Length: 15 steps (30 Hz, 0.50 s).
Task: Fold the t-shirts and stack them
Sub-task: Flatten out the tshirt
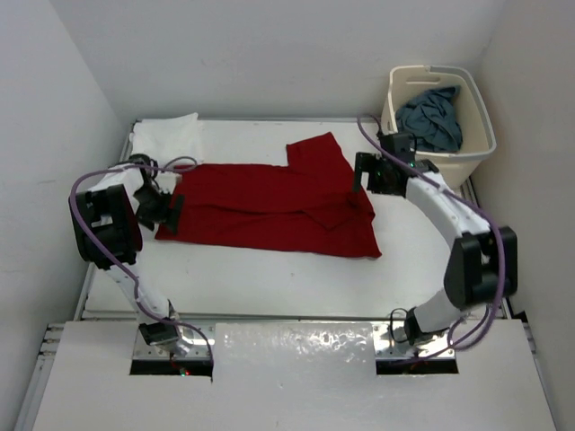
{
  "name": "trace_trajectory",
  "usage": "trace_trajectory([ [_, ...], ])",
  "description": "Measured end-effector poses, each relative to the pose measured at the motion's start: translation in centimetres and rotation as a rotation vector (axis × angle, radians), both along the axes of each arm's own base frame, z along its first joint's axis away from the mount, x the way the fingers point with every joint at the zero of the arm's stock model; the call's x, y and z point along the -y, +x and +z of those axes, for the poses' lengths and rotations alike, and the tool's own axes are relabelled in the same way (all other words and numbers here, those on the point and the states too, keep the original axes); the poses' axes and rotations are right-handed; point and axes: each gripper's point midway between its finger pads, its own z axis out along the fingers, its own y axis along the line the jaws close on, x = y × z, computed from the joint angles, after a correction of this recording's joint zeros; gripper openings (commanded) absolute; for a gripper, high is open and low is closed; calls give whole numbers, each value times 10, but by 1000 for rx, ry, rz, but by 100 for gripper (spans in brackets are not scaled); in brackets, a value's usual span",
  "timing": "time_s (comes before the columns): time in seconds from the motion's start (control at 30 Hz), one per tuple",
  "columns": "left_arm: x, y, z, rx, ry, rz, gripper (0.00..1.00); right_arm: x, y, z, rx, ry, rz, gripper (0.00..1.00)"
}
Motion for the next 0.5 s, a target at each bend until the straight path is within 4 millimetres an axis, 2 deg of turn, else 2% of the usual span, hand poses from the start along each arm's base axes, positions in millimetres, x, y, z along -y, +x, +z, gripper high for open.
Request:
trace_trajectory([
  [0.03, 3, -9, -6, -28, -10, 0, 71, 1, -7, 1, -2, 7, -4, 92],
  [0.1, 7, -20, -13, -58, -24, 3, 71, 5, -40, -6, -9, 24, -15, 90],
  [0.17, 7, -19, -17, -48, -23, 8, 68, 8, -72, -30, -65, 37, -31, 86],
  [0.23, 8, -15, -18, -31, -29, 12, 63, 12, -104, -64, -167, 39, -49, 84],
  [0.27, 9, -12, -19, -20, -33, 11, 44, 12, -119, -81, -220, 46, -55, 81],
  [0.3, 10, -11, -21, -12, -36, 14, 34, 12, -133, -97, -276, 53, -63, 77],
  [0.33, 12, -11, -24, -8, -38, 9, 12, 11, -143, -107, -317, 63, -72, 66],
  [0.37, 13, -12, -26, -9, -40, 14, 5, 11, -153, -118, -355, 67, -79, 57],
  [0.43, 14, -14, -29, -9, -38, 1, 0, 11, -159, -126, -378, 83, -104, 41],
  [0.47, 14, -14, -29, -5, -32, 0, 0, 8, -156, -126, -355, 103, -107, 23],
  [0.5, 13, -15, -29, 0, -27, -1, 0, 7, -154, -127, -343, 114, -110, 12],
])
